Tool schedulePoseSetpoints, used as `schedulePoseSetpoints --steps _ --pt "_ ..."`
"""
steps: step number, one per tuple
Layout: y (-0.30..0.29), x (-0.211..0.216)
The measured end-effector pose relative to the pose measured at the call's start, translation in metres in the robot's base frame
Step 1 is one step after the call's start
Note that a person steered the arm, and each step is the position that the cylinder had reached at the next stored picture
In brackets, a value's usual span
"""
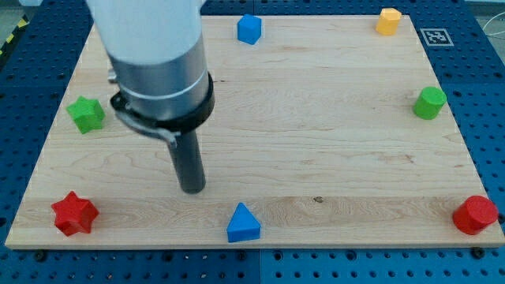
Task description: Push the red star a bit left
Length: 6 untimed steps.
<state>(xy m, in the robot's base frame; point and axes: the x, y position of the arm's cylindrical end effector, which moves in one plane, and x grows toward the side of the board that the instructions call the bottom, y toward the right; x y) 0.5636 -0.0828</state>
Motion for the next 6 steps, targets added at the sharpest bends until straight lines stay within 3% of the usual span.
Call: schedulePoseSetpoints --steps 1,4,6 --pt "-0.005 0.045" --pt "-0.052 0.054" --pt "-0.162 0.055"
